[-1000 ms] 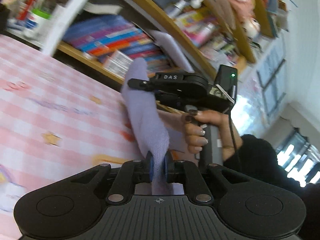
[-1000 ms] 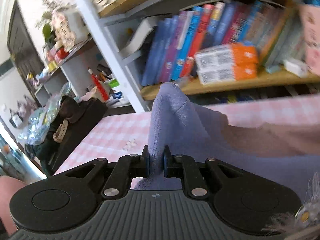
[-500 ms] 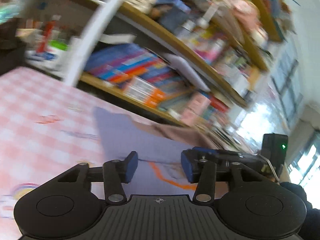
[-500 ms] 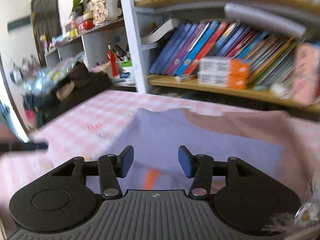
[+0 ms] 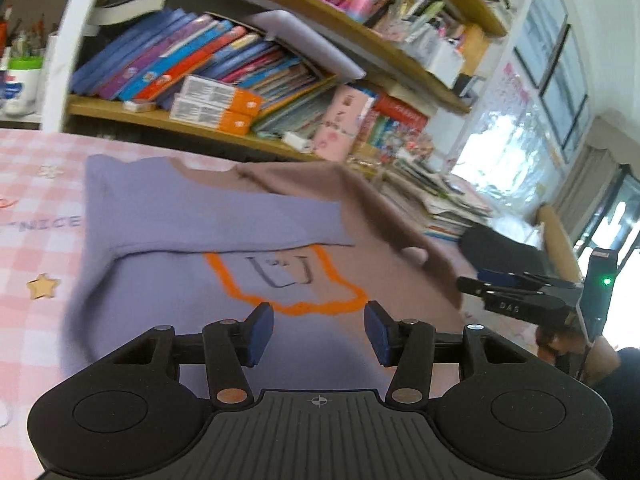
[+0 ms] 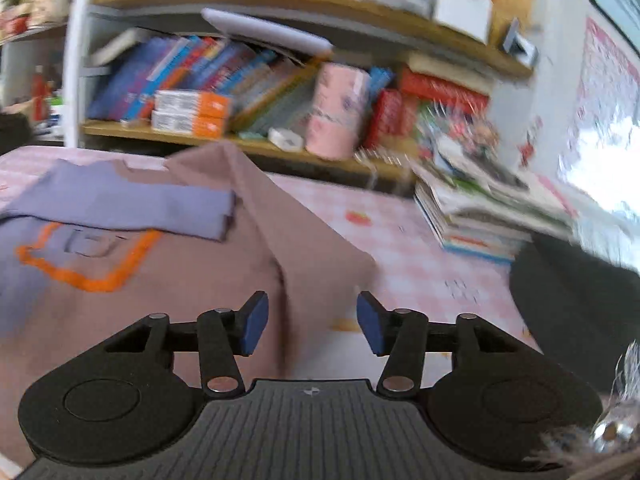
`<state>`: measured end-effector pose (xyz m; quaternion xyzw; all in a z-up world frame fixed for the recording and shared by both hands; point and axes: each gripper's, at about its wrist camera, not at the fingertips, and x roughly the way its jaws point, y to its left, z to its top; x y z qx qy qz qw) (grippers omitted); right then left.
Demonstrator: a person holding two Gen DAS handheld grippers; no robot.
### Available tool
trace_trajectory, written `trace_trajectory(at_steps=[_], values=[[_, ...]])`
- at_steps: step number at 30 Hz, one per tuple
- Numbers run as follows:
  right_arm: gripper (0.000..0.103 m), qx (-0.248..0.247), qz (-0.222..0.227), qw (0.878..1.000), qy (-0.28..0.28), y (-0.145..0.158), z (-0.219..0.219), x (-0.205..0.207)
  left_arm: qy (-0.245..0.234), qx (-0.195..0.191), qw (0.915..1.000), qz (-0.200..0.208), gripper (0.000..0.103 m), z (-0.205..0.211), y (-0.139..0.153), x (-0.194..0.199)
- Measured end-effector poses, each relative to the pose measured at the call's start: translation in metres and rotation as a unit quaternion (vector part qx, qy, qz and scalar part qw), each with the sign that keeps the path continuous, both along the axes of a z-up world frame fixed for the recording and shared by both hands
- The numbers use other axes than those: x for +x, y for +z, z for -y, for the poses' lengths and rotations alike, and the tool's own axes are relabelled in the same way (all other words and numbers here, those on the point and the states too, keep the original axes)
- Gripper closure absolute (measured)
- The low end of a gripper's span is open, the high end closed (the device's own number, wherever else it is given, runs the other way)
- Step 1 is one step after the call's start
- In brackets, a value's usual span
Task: Fold clothes
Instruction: 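Lay the unfolded sweater flat on the mat and open both grippers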
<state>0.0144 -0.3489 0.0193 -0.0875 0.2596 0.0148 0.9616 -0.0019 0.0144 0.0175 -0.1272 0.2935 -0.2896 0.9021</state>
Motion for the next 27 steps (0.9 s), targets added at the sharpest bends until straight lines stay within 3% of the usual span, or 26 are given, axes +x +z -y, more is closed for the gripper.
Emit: trace_trajectory(at_steps=[1,2,4,9,12,16,18,19,20,22,24,27], values=[[0.068,-0.004,-0.008,1.000,-0.003,-0.003,0.002,0.005,0.010,0.005,0.9999,0.000,0.053,-0.005,0.000,-0.002],[0.084,-0.010,-0.016,1.000,-0.006,-0.006,0.004,0.010,0.020,0.011,0.9997,0.000,0.053,-0.010,0.001,-0.003],[0.099,-0.008,-0.024,1.000,-0.007,-0.007,0.009,0.020,0.044,0.023,0.9988,-0.001,0.053,-0.020,0.001,-0.005],[0.099,-0.030,0.064,0.996,-0.058,0.030,0.030,0.033,0.095,0.025,0.9949,-0.021,0.054,-0.045,-0.007,-0.001],[0.099,-0.071,0.104,0.989,-0.081,0.054,0.033,0.045,0.111,0.020,0.9932,-0.026,0.054,-0.055,-0.011,0.000],[0.098,-0.150,0.077,0.979,-0.114,0.056,0.034,0.092,0.117,0.021,0.9926,-0.023,0.053,-0.059,-0.009,0.000],[0.081,-0.180,0.055,0.973,-0.135,0.045,0.038,0.119,0.119,0.021,0.9925,-0.021,0.053,-0.059,-0.008,0.000],[0.065,-0.193,0.046,0.969,-0.148,0.038,0.042,0.130,0.119,0.020,0.9925,-0.019,0.053,-0.059,-0.008,0.000],[0.064,-0.194,0.040,0.967,-0.158,0.034,0.044,0.136,0.118,0.019,0.9927,-0.018,0.053,-0.059,-0.008,-0.001],[0.064,-0.148,0.043,0.977,-0.146,0.034,0.044,0.127,0.111,0.021,0.9935,-0.013,0.053,-0.057,-0.005,-0.002],[0.061,-0.071,0.031,0.992,-0.097,0.032,0.039,0.108,0.100,0.026,0.9946,-0.008,0.053,-0.053,-0.001,0.000],[0.061,0.018,-0.007,1.000,-0.018,0.022,0.024,0.080,0.066,0.036,0.9972,0.010,0.053,-0.038,0.012,0.005]])
